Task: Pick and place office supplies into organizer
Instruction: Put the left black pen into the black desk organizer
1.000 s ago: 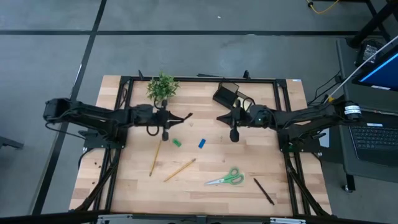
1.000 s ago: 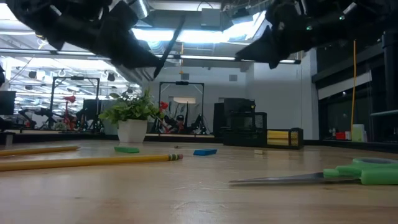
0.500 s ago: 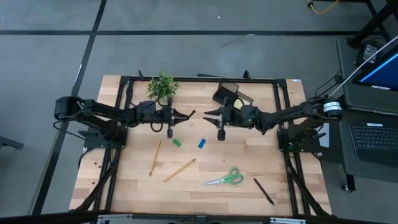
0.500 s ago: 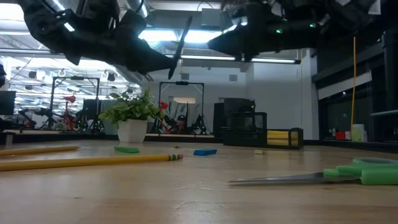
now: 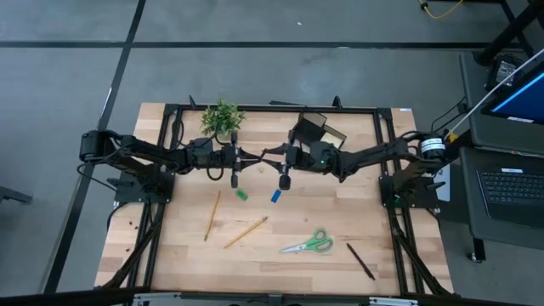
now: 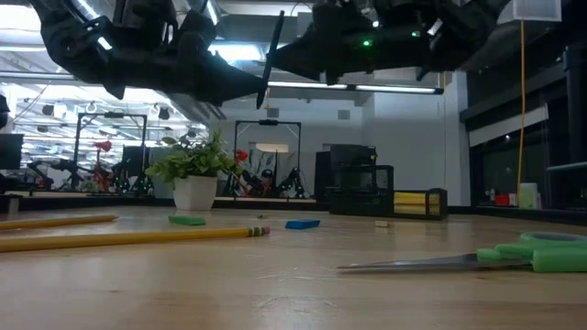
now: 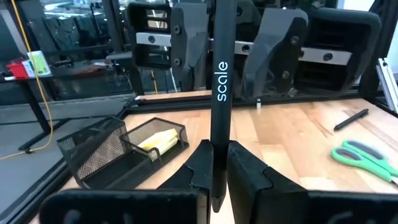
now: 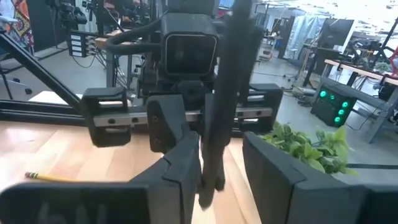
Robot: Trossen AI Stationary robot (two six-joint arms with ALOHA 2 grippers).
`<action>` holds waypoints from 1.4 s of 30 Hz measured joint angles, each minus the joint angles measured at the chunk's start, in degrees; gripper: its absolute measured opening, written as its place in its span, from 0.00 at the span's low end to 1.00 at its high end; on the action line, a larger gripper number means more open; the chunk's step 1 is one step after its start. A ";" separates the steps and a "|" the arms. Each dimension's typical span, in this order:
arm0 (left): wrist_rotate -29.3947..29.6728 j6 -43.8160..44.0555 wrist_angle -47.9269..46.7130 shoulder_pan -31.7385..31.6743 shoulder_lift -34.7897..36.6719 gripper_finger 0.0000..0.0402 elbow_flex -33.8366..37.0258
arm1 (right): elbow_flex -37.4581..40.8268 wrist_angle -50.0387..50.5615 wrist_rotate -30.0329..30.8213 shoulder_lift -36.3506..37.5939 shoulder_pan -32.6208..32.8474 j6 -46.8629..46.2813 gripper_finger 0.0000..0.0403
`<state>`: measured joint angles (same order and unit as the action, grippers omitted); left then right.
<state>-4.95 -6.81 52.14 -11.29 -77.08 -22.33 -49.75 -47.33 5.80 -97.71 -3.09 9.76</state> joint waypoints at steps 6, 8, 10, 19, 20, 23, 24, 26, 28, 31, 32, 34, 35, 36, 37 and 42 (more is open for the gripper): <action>-0.02 -0.21 0.02 0.09 0.00 0.05 0.00 | -1.56 0.24 0.01 -0.62 -0.07 2.57 0.31; -0.02 -1.08 0.31 0.09 0.00 0.05 0.00 | -1.56 0.37 0.02 -0.62 -0.07 2.55 0.31; -0.02 -1.46 0.25 0.09 0.00 0.05 0.00 | -1.56 0.40 0.00 -0.62 -0.07 2.55 0.31; -0.02 -1.46 -0.11 0.09 0.00 0.05 0.00 | -1.54 1.00 0.02 -0.62 -0.07 2.56 0.27; 0.00 -1.49 -0.09 0.09 0.00 0.05 0.00 | -1.54 0.96 0.00 -0.62 -0.07 2.55 0.26; 0.03 -1.46 -0.09 0.09 0.00 0.05 0.00 | -1.54 1.01 -0.06 -0.62 -0.04 2.56 0.19; 0.06 -1.48 -0.09 0.09 0.00 0.05 0.00 | -1.54 1.04 -0.10 -0.62 -0.04 2.56 0.16; 0.15 -1.90 -0.09 0.09 0.00 0.05 0.00 | -1.53 1.12 -0.22 -0.62 -0.02 2.35 0.11; 0.15 -2.20 -0.11 0.09 0.00 0.05 0.00 | -1.52 1.12 -0.26 -0.62 -0.02 2.31 0.10; 0.15 -2.85 -0.25 0.09 0.01 0.07 0.00 | -1.52 1.29 -0.26 -0.62 -0.02 2.34 0.10; 0.15 -3.03 -0.31 0.09 0.01 0.07 0.00 | -1.52 1.31 -0.24 -0.62 -0.02 2.36 0.10; 0.13 -3.02 -0.48 0.09 0.02 0.09 -0.02 | -1.52 1.37 -0.24 -0.62 -0.02 2.41 0.10; 0.13 -3.02 -0.60 0.09 0.02 0.10 -0.02 | -1.52 1.41 -0.25 -0.61 -0.02 2.45 0.10; 0.13 -3.00 -0.72 0.09 0.04 0.12 -0.02 | -1.52 1.44 -0.24 -0.62 -0.02 2.49 0.10; 0.13 -2.98 -0.79 0.09 0.04 0.13 -0.02 | -1.49 1.47 -0.23 -0.62 -0.02 2.54 0.10; 0.04 -2.93 -0.90 0.09 0.04 0.23 -0.02 | -1.47 1.44 0.01 -0.60 -0.04 2.58 0.10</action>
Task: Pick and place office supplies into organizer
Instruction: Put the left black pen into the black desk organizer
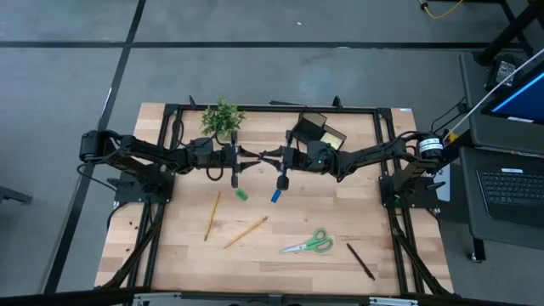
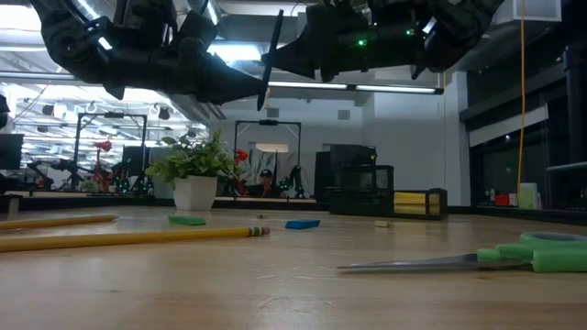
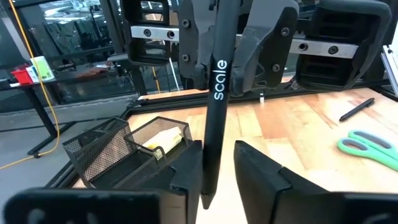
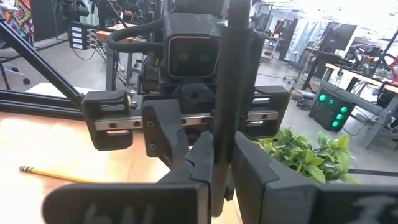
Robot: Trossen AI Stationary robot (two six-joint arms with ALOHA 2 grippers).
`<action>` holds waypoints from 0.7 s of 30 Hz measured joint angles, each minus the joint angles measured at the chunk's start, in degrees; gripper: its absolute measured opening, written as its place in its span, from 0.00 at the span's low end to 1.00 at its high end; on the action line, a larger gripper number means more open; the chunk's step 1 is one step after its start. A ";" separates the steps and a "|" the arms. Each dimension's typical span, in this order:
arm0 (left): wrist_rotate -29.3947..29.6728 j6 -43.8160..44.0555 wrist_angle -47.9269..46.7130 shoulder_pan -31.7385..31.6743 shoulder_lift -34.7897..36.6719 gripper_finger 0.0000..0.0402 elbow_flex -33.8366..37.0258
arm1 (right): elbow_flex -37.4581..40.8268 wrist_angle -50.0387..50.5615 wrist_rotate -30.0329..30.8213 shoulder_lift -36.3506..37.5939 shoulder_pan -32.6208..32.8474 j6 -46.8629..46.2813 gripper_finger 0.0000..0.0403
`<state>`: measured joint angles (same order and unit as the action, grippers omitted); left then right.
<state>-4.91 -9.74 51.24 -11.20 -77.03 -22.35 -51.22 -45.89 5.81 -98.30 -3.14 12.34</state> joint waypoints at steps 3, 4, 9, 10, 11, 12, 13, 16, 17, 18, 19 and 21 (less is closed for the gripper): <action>0.02 0.00 -0.04 0.01 0.00 0.29 0.00 | 0.00 -0.02 0.13 0.00 -0.02 0.00 0.10; 0.03 0.00 -0.04 0.01 0.00 0.30 0.00 | 0.00 -0.02 0.15 0.02 -0.02 0.02 0.10; 0.45 0.00 -0.09 -0.03 0.58 0.36 0.00 | 0.00 -0.02 0.17 0.02 -0.02 -0.02 0.10; 0.74 0.00 -0.61 -0.13 0.91 0.37 0.00 | 0.00 -0.02 0.17 0.02 -0.02 -0.06 0.10; 1.06 -0.02 -0.70 -0.21 1.23 0.37 0.00 | 0.00 -0.02 0.17 0.02 -0.02 -0.04 0.10; 1.36 -0.02 -0.41 -0.22 1.31 0.38 0.00 | 0.00 0.02 0.15 0.02 -0.02 -0.04 0.10; 1.41 -0.03 -0.63 -0.22 1.38 0.38 0.00 | 0.00 0.09 0.15 0.02 -0.02 -0.07 0.10; 2.41 -1.05 -2.41 -0.20 2.59 0.37 0.02 | 0.02 0.33 0.15 0.02 -0.02 -0.09 0.10; 2.75 -1.74 -3.61 -0.20 3.19 0.37 0.02 | 0.00 0.51 0.15 0.06 -0.02 -0.09 0.10; 3.07 -2.00 -5.26 -0.21 3.81 0.37 0.02 | 0.02 0.90 0.12 0.24 -0.02 -0.07 0.10; 3.52 -2.00 -6.85 -0.22 4.56 0.37 0.04 | 0.04 1.19 0.12 0.43 -0.02 -0.07 0.10; 3.74 -2.01 -8.81 -0.20 6.30 0.37 0.04 | 0.04 2.25 0.12 1.09 -0.02 -0.07 0.10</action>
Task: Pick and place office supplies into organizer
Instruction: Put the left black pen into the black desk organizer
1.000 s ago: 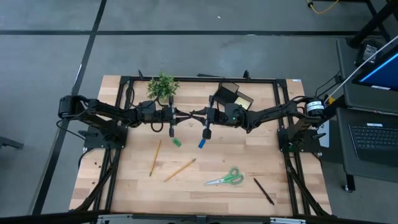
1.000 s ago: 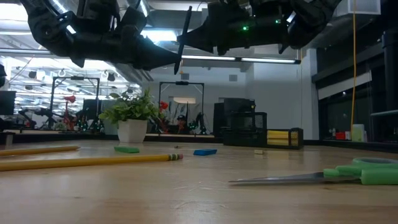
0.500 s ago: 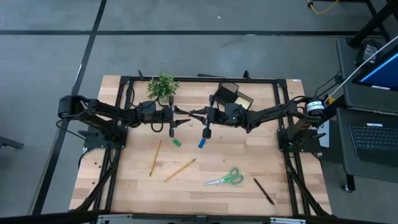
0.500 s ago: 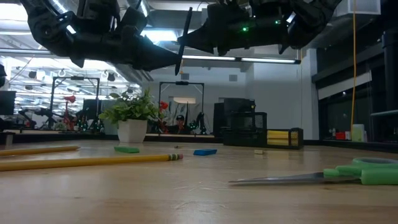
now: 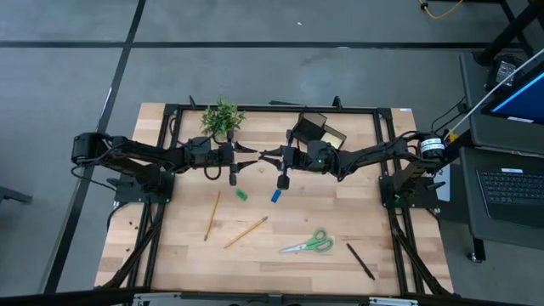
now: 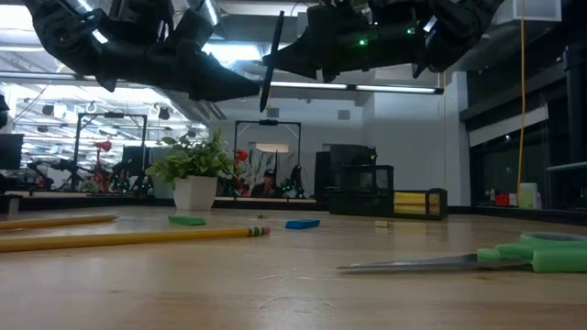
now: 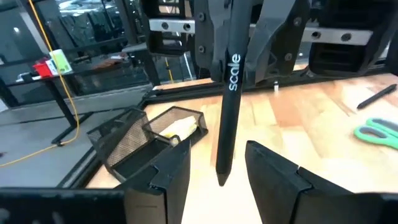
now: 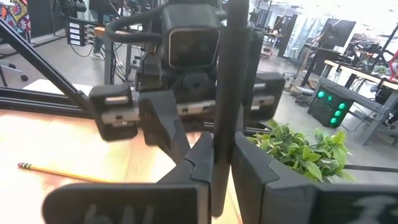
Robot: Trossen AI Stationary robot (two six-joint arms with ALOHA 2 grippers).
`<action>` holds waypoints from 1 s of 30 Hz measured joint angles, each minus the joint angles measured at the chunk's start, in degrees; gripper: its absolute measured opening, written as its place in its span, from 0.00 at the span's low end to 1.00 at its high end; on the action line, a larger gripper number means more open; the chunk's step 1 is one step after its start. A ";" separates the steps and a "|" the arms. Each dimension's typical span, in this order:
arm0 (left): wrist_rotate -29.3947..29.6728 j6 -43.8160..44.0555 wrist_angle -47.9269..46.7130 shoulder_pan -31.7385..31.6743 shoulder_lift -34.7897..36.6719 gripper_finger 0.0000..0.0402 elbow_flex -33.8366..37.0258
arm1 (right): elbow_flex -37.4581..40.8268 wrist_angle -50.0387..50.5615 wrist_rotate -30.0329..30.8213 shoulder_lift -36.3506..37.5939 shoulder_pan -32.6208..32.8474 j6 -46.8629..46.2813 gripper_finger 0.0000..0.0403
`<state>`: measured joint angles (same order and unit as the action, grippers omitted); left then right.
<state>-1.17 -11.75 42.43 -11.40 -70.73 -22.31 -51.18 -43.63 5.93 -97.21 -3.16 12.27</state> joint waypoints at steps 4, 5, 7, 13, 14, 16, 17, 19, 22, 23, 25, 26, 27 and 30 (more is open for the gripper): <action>-0.07 0.00 -5.26 0.00 4.15 0.37 0.00 | 0.00 4.22 0.02 1.83 0.00 0.00 0.10; -0.06 0.00 -6.54 0.00 5.35 0.37 0.00 | 0.00 5.09 0.04 2.19 0.00 0.00 0.10; -0.07 0.01 -8.74 0.00 7.64 0.37 -0.02 | 0.00 6.81 0.04 2.97 0.00 -0.01 0.10; -0.20 -0.22 -15.56 0.00 13.99 0.35 -0.02 | 0.00 12.54 4.79 5.77 0.00 -0.01 0.10; -0.49 -0.44 -16.69 0.00 14.98 0.35 -0.02 | 0.00 13.33 5.61 6.39 0.00 -0.05 0.10; -1.53 -0.74 -17.56 0.04 16.54 0.35 0.06 | 0.00 15.35 7.39 7.65 0.00 -0.15 0.10; -1.89 -0.93 -17.25 0.04 17.18 0.35 0.44 | 0.00 16.14 8.32 8.21 0.00 -0.25 0.10; -2.55 -1.04 -16.61 0.04 18.21 0.35 1.44 | 0.00 18.10 10.38 9.44 -0.12 -1.55 0.10; -2.75 -1.03 -16.56 0.04 18.77 0.35 2.67 | 0.00 20.30 10.97 10.55 -0.97 -3.41 0.10; -2.78 -0.98 -16.10 0.04 18.79 0.35 3.02 | 0.00 21.21 11.01 10.79 -1.42 -4.10 0.10; -2.81 -0.69 -13.59 0.04 18.73 0.34 4.25 | 0.00 21.96 11.15 10.82 -2.31 -5.12 0.10; -2.82 -0.37 -12.15 0.04 18.72 0.34 4.97 | 0.00 22.53 11.70 10.81 -2.84 -6.42 0.10; -2.82 -0.01 -10.69 0.04 18.72 0.34 5.60 | 0.00 23.19 12.44 10.80 -3.41 -7.97 0.10; -2.81 0.47 -8.65 0.04 18.72 0.33 6.46 | 0.00 25.46 15.16 10.82 -4.96 -11.30 0.10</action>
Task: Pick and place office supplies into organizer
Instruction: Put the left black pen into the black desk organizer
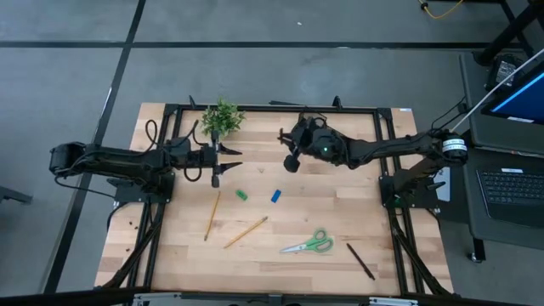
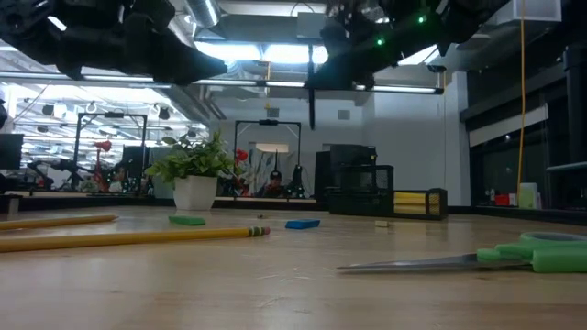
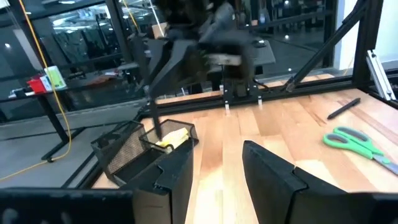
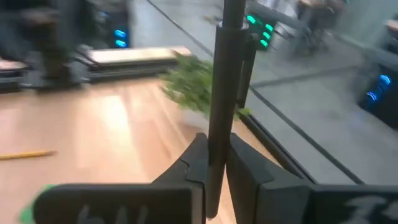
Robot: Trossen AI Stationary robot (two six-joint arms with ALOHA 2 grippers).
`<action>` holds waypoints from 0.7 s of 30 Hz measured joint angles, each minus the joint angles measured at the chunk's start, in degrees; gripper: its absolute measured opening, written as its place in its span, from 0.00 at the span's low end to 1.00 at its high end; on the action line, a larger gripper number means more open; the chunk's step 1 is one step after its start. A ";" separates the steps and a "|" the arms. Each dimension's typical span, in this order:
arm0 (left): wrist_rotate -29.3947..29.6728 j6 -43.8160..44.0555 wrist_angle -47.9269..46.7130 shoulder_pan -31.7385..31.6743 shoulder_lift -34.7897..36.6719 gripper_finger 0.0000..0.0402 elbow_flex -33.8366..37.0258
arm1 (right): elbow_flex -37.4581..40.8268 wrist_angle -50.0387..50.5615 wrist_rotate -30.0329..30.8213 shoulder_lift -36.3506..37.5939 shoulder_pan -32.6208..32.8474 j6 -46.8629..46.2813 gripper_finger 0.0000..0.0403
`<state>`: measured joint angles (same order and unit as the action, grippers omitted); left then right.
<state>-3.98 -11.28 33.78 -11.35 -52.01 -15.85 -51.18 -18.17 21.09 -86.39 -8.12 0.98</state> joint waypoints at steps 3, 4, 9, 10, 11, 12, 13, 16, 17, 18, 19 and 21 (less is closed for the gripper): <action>0.15 0.02 0.93 0.00 0.00 0.33 0.32 | 0.00 2.12 0.80 0.24 -1.27 -0.77 0.10; 0.27 0.02 0.88 0.00 0.00 0.33 0.33 | 0.00 2.36 1.36 0.35 -1.53 -0.77 0.10; 1.91 0.02 0.76 0.00 0.00 0.33 0.36 | 0.01 5.40 6.29 1.66 -2.09 -0.74 0.10; 1.96 0.02 0.78 0.00 0.00 0.33 0.36 | 0.01 5.47 6.48 2.09 -2.17 -0.71 0.10; 1.98 0.02 0.76 0.00 0.00 0.33 0.36 | 0.00 6.14 6.55 2.81 -2.29 -0.73 0.10; 2.00 0.02 0.78 0.00 0.00 0.33 0.36 | 0.00 7.58 7.09 3.60 -2.47 -0.88 0.10; 2.02 0.02 0.78 -0.02 0.00 0.33 0.36 | 0.00 8.70 8.12 4.31 -2.59 -1.16 0.10; 2.09 0.02 0.75 -0.01 0.00 0.33 0.36 | 0.72 11.53 10.81 7.06 -2.71 -2.15 0.10; 2.09 0.02 0.73 0.00 0.00 0.33 0.36 | 1.73 11.04 10.97 8.24 -2.73 -2.19 0.10; 2.09 0.02 0.74 0.00 0.00 0.33 0.36 | 3.01 10.00 11.19 9.41 -2.73 -2.24 0.10; 2.09 0.02 0.74 0.00 0.00 0.33 0.36 | 4.37 8.86 11.19 10.63 -2.87 -2.27 0.10; 2.31 -0.01 0.74 -0.02 0.00 0.33 0.36 | 7.79 6.00 11.21 13.13 -3.26 -2.21 0.10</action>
<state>-1.67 -11.29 34.52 -11.38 -52.01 -15.49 -43.39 -12.17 32.31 -73.26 -11.38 -1.23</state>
